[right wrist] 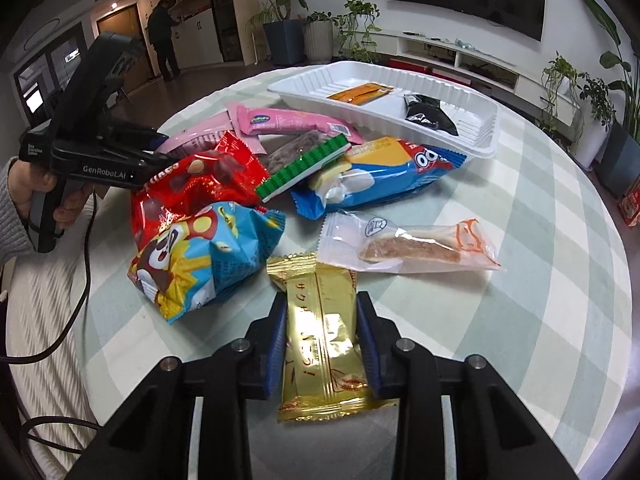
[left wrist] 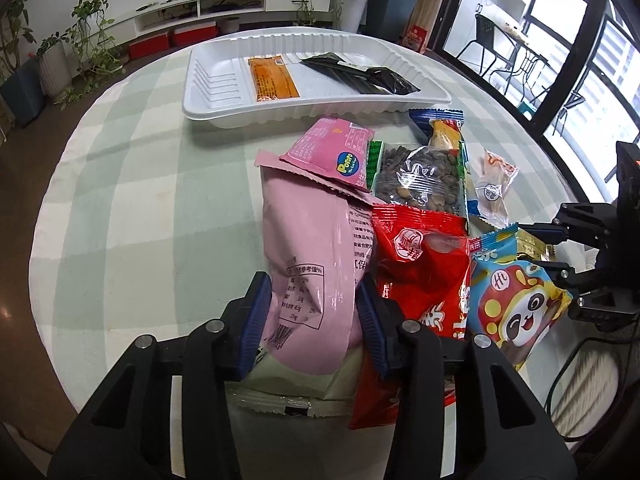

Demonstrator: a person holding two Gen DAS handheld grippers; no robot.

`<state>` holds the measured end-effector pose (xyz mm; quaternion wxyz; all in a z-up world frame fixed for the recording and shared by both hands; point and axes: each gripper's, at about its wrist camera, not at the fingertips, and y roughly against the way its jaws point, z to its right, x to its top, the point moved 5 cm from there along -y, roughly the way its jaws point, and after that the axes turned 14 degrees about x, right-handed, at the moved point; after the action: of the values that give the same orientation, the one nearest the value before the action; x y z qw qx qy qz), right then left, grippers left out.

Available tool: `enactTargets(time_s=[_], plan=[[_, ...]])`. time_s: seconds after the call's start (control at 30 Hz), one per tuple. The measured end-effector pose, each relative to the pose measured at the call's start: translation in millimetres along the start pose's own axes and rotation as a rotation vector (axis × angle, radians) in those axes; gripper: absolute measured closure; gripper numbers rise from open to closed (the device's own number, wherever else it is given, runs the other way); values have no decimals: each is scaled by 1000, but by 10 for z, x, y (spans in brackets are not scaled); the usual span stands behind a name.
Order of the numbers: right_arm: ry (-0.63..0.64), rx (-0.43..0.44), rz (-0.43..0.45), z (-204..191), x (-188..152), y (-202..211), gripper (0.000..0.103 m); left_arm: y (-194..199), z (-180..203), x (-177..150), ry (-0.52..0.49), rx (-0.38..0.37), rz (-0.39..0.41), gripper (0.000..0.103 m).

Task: Organize snacks
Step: 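Lift both packets into the white tray and release them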

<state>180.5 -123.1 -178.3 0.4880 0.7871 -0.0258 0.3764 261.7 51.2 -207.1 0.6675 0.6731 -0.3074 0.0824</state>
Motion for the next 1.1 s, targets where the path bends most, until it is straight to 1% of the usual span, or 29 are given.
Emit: enactTargets(time_s=[0.13, 0.37, 0.5, 0.6, 0.8, 0.93, 1.1], plan=[[-51, 40, 16, 46, 4, 28, 68, 29, -18, -22, 19, -6, -5, 65], [-185, 165, 74, 193, 11, 116, 69, 104, -66, -86, 50, -38, -24, 67], [-251, 271, 114, 215, 53, 142, 69, 195, -119, -123, 70, -51, -20, 67], [-303, 367, 146, 225, 80, 152, 69, 287, -168, -132, 95, -70, -13, 67], [-394, 503, 212, 289, 123, 168, 69, 444, -233, -125, 128, -83, 10, 67], [-442, 567, 252, 332, 155, 152, 69, 527, -254, -91, 149, -95, 27, 67], [-482, 595, 298, 398, 192, 158, 69, 571, -297, 33, 175, -110, 43, 67]])
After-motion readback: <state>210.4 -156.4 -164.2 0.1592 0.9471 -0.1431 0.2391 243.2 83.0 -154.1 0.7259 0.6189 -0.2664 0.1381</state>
